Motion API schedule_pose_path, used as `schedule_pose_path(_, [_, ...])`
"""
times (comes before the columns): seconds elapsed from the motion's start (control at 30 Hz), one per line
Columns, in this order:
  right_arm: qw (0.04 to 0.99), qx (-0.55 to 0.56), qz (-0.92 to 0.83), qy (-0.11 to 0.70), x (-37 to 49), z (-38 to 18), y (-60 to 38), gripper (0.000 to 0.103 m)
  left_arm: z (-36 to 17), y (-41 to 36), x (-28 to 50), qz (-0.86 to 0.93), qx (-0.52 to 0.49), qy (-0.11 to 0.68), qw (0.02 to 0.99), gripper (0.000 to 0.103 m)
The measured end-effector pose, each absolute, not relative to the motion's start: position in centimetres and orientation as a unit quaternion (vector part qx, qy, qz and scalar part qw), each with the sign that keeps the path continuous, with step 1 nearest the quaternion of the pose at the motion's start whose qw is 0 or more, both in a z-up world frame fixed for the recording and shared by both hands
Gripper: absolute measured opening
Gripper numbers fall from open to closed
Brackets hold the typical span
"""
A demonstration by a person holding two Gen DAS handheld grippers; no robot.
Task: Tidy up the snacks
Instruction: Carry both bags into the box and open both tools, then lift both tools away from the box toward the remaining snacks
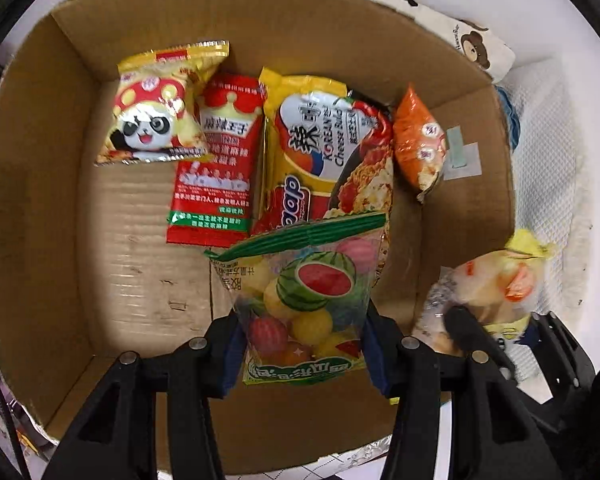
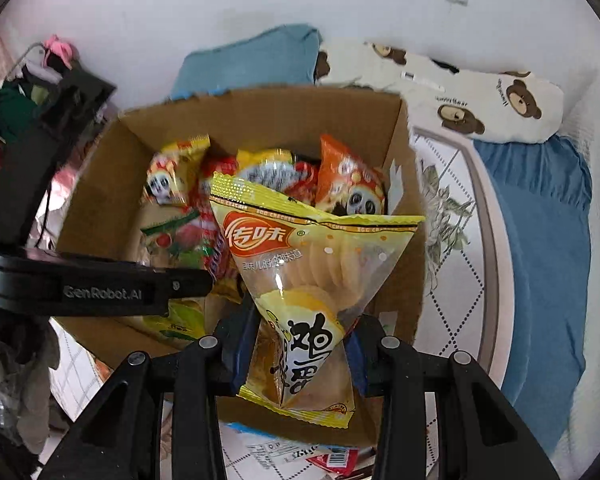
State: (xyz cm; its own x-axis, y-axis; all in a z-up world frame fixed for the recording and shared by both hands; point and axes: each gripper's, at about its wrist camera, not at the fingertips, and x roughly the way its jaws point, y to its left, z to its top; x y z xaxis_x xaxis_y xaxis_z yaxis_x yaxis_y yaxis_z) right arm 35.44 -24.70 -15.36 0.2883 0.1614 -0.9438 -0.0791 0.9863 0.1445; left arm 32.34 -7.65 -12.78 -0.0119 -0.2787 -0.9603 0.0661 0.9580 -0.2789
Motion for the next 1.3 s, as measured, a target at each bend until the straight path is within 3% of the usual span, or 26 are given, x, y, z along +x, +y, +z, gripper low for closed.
schedule_pose_path(0.07, [0.787, 0.040, 0.078, 0.611, 35.6, -16.4, -24.7, 0.043, -13.3, -7.8, 32.3, -0.118, -0.072, 0.709, 0.691, 0.049])
schedule_pose_path(0.1, [0.774, 0.047, 0.081, 0.626, 35.8, -17.2, -24.8, 0.050, -13.6, -7.7, 32.2, -0.117, -0.075, 0.713, 0.687, 0.051])
schedule_pose_path(0.13, [0.761, 0.052, 0.081, 0.641, 36.0, -17.8, -24.9, 0.065, -13.7, -7.8, 32.6, -0.116, -0.076, 0.713, 0.687, 0.057])
schedule_pose_path(0.2, [0.751, 0.051, 0.081, 0.653, 36.1, -18.6, -24.9, 0.086, -13.6, -7.7, 32.5, -0.108, -0.072, 0.709, 0.693, 0.078])
schedule_pose_path(0.23, [0.748, 0.051, 0.086, 0.656, 36.2, -18.9, -24.9, 0.087, -13.5, -7.6, 32.6, -0.104, -0.070, 0.705, 0.698, 0.090])
schedule_pose_path(0.37, [0.734, 0.039, 0.081, 0.673, 36.2, -19.5, -24.1, 0.092, -12.7, -7.1, 32.1, -0.091, -0.060, 0.696, 0.709, 0.093])
schedule_pose_path(1.3, [0.788, 0.057, 0.036, 0.612, 31.4, -14.6, -24.5, 0.093, -7.3, -2.9, 23.9, -0.048, -0.001, 0.592, 0.805, 0.093])
